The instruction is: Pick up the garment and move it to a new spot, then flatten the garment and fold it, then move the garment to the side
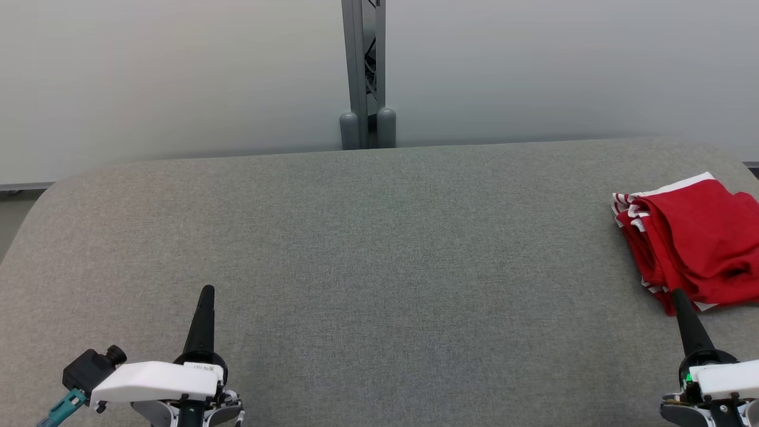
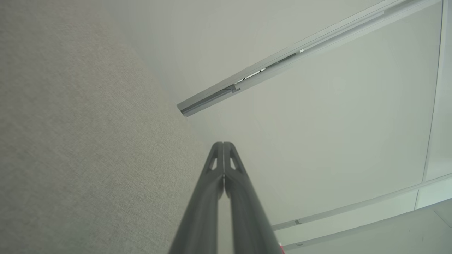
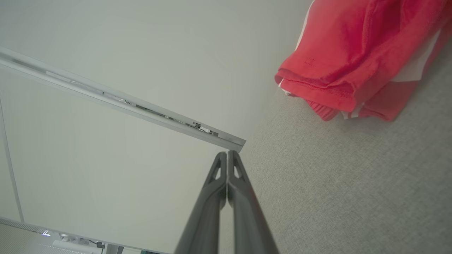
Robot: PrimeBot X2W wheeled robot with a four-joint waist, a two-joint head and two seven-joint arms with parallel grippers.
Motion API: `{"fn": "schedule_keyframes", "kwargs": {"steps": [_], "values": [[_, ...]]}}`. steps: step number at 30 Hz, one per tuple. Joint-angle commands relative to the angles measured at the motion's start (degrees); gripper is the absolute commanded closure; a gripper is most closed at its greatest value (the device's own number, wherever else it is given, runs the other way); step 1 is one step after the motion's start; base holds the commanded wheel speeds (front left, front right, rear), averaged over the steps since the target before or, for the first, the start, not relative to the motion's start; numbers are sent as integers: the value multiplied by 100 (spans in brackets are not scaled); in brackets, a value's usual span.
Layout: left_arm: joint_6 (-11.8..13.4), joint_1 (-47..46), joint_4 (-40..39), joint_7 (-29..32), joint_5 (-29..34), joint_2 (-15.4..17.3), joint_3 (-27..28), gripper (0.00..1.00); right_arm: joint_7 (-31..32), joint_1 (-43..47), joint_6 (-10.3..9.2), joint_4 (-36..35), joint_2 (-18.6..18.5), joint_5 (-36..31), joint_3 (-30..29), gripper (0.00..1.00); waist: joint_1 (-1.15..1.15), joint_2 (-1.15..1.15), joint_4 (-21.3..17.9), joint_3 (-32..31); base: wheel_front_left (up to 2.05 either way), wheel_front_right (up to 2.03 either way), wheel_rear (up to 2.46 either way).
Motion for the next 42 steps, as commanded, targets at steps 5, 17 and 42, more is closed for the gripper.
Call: {"fn": "schedule_keyframes", "kwargs": {"steps": [5,17,42], "values": [[-81,-184,0,69,-340,36,59,100,132,-143,1,-3,-53,356,-89,100,0,0,-4,8,0,0,0],[-175,-294,54,187,-929,33,112,100,352,-202,0,39,-48,945,-222,100,0,0,-14,26,0,0,0],[-323,-481,152,401,-1996,26,207,100,735,-338,0,122,-28,1994,-478,100,0,0,-35,65,0,0,0]]}}
